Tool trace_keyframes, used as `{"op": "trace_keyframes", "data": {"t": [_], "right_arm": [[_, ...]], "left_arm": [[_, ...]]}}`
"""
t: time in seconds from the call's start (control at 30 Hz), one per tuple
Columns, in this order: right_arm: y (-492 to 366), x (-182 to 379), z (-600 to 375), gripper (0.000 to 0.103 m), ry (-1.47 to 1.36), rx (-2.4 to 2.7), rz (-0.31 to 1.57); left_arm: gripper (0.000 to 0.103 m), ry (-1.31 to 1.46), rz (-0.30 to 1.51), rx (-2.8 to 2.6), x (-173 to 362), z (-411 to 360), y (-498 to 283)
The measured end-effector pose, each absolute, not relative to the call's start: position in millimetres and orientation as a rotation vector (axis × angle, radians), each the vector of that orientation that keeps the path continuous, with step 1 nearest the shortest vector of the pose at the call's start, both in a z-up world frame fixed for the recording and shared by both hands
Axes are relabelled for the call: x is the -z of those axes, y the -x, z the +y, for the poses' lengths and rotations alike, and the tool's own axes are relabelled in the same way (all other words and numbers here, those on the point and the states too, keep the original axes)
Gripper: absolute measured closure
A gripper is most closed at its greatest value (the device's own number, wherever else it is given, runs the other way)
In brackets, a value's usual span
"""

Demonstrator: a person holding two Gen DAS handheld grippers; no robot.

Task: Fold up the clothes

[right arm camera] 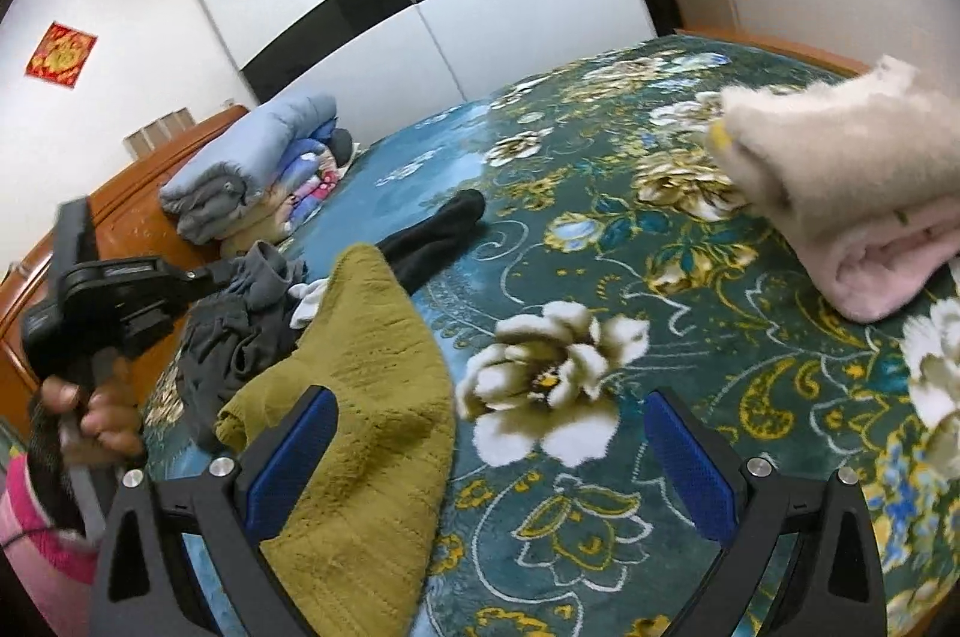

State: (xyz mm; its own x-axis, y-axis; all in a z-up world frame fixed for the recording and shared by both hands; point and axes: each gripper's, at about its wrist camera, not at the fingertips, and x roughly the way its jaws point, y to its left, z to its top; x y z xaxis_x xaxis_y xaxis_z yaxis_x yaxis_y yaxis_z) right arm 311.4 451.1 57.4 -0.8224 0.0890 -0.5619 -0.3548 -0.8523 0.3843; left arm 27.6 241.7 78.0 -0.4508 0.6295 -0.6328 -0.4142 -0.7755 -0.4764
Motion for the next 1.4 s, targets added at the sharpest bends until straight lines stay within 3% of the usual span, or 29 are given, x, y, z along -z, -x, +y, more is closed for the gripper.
{"op": "trace_keyframes", "data": {"t": [0.17, 0.33, 0.53, 0.8, 1.07, 1.27, 1.4], "right_arm": [[-300, -57, 434, 0.000, 0.824, -2.745, 0.680], [-282, -54, 409, 0.000, 0.893, -2.792, 0.606], [-262, -49, 384, 0.000, 0.965, -2.823, 0.555], [-229, -40, 351, 0.000, 1.089, -2.858, 0.473], [-181, -28, 311, 0.001, 1.234, -2.910, 0.306], [-151, -11, 310, 0.020, 1.358, -2.862, 0.184], [-131, 0, 310, 0.053, 1.438, -2.826, 0.103]], "left_arm": [[0.101, 1.165, -0.303, -2.349, -73, 194, -6], [0.061, 1.157, -0.183, -2.409, -69, 145, -18], [0.047, 1.209, -0.080, -2.455, -34, 101, -44], [0.047, 1.420, -0.129, -2.421, 33, 76, -48], [0.047, 1.499, -0.173, -2.375, 62, 68, -46], [0.047, 1.520, -0.194, -2.329, 72, 63, -50], [0.047, 1.517, -0.178, -2.324, 74, 65, -50]]}}
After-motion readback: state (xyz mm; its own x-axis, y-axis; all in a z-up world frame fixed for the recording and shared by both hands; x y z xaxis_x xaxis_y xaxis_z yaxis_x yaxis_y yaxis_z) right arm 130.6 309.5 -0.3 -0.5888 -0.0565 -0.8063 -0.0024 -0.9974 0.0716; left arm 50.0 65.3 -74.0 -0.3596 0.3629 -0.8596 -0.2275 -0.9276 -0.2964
